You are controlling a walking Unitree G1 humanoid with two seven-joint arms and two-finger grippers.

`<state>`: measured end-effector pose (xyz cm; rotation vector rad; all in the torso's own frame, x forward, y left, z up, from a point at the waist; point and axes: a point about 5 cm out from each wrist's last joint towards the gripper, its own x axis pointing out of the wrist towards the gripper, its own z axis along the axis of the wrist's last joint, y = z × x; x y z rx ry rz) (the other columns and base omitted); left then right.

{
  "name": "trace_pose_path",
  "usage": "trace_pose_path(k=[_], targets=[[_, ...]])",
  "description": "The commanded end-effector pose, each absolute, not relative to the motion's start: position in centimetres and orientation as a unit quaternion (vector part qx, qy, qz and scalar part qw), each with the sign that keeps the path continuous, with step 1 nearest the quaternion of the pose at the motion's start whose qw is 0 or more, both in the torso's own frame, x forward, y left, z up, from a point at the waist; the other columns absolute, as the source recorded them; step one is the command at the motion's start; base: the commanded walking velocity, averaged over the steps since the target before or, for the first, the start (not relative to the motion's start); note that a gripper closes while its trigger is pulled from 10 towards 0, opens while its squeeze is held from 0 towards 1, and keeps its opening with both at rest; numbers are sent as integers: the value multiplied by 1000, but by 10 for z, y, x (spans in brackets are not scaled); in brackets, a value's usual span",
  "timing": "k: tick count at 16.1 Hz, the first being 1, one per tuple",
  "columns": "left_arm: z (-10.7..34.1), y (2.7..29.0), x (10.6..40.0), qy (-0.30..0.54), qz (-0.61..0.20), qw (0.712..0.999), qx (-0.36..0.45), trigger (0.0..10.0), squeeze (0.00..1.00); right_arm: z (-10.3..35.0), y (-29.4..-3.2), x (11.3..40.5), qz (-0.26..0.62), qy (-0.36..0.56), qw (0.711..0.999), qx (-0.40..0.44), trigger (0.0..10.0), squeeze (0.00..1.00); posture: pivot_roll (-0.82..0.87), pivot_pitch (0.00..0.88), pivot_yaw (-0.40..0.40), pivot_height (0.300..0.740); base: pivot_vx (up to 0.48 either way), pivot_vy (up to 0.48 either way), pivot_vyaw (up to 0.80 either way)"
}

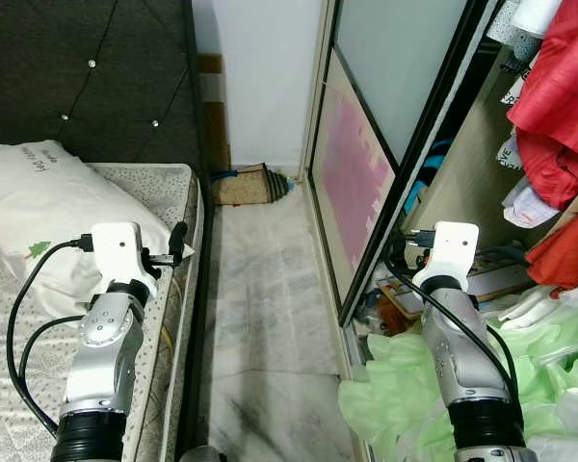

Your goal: Clean up the room

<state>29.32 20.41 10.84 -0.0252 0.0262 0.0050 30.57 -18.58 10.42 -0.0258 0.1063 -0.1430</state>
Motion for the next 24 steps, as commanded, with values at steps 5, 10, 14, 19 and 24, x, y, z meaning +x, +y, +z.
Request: trace_pose_path(k=[5,10,14,19,24], targets=[[97,200,287,40,-9,999,-3,10000,0,98,-190,305,-83,60,994,-26,10000,0,9,0,-60,740,0,0,0],[76,198,264,82,-18,996,17,10000,0,82,-204,295,-81,97,992,-13,10000,0,10,0,-59,740,0,0,0],[78,201,265,78,-14,997,18,10000,0,81,-201,292,-53,94,993,-44,10000,0,8,0,-59,740,0,0,0],[82,198,269,66,-19,997,28,10000,0,84,-195,292,-37,81,995,-51,10000,0,6,0,-56,740,0,0,800],[83,197,269,68,-13,997,16,10000,0,88,-192,296,-24,74,996,-43,10000,0,6,0,-56,740,0,0,800]])
